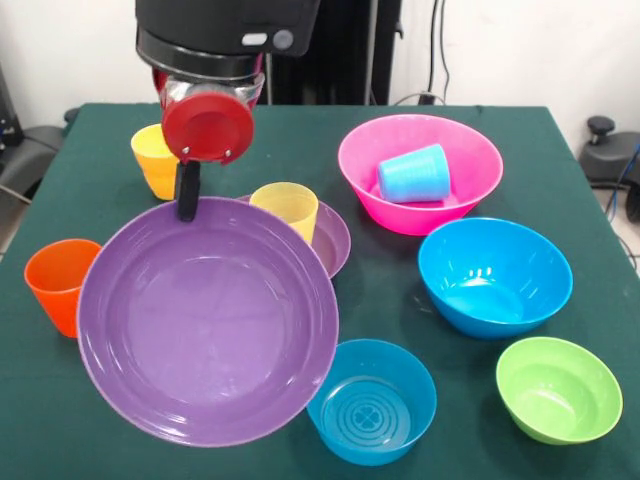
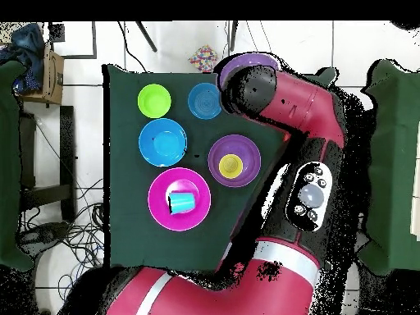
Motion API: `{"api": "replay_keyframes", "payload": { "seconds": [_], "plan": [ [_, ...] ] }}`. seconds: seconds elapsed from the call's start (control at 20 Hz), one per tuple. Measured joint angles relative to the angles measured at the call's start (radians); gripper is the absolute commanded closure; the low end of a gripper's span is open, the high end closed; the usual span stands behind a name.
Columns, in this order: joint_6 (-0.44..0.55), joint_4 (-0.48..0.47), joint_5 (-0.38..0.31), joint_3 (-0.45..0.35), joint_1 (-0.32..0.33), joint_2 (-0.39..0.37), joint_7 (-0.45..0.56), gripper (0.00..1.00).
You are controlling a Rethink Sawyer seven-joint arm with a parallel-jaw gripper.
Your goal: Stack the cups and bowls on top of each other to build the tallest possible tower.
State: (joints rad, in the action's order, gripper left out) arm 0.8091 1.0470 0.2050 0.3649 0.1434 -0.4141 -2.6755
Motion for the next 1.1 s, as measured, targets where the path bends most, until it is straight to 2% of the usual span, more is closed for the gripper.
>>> {"api": "replay_keyframes", "payload": {
  "seconds": [0.6, 1.1],
  "plan": [
    [0.000, 0.040, 0.002, 0.013, -0.039, -0.051, 0.000, 1.00],
    [-0.022, 0.188, 0.030, 0.009, -0.040, -0.134, 0.000, 1.00]
  ]
}}
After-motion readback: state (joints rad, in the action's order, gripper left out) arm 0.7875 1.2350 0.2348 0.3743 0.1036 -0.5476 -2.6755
